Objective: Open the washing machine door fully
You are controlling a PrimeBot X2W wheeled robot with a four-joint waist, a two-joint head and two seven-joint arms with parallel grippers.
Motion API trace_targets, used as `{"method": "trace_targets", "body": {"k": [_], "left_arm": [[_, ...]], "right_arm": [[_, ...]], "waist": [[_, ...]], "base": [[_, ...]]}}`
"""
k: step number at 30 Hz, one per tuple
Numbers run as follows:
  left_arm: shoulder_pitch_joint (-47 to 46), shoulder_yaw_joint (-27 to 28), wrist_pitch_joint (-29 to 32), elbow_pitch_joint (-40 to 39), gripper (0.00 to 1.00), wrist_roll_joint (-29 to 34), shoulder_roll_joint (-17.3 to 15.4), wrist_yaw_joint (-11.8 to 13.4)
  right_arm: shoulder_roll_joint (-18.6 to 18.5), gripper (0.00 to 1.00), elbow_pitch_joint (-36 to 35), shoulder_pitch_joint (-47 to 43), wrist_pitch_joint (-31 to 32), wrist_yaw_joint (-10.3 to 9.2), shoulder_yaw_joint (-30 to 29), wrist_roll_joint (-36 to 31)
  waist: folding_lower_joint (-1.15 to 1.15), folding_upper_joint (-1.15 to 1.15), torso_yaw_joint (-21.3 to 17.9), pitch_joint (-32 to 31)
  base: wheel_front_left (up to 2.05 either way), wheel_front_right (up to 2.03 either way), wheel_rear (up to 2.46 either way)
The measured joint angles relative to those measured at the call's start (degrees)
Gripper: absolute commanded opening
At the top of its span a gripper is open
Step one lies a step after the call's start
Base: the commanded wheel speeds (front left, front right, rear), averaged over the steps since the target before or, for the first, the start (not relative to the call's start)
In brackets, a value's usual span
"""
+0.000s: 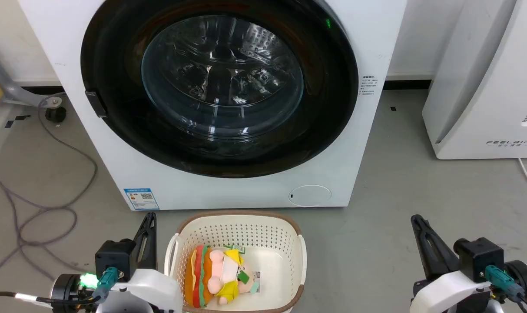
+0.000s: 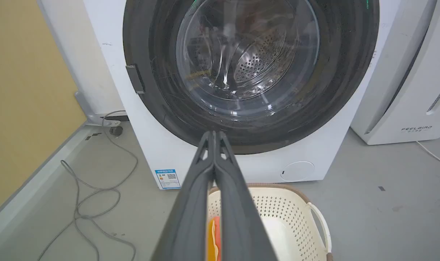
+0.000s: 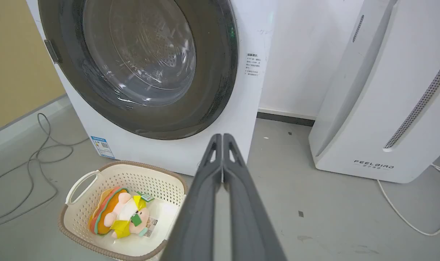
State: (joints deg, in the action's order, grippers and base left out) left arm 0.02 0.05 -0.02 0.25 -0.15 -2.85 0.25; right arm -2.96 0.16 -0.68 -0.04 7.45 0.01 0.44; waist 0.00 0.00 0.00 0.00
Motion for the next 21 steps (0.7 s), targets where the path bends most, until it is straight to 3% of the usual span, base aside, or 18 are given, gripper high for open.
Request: {"method": "trace_targets", "body": {"k": [17,18,21], "left_arm": [[0.00,0.01,0.00,0.00,0.00,0.00,0.00,0.00],[0.00,0.04,0.00,0.01,1.00,-0.01,0.00,0.01],[0.00,0.08,-0.01,0.02,1.00,-0.01,0.01,0.09]], "right_arm": [[0.00,0.00,0.00,0.00,0.00,0.00,0.00,0.00],[0.00,1.00,0.00,-0.01,0.00,0.00,0.01,0.01],[0.00,1.00,0.02,-0.03,0.00,0.00,0.01,0.03]], "waist": [[0.00,0.00,0.00,0.00],[0.00,0.00,0.00,0.00],[0.00,0.00,0.00,0.00]], "base": [[0.00,0.00,0.00],[0.00,0.00,0.00],[0.00,0.00,0.00]]}}
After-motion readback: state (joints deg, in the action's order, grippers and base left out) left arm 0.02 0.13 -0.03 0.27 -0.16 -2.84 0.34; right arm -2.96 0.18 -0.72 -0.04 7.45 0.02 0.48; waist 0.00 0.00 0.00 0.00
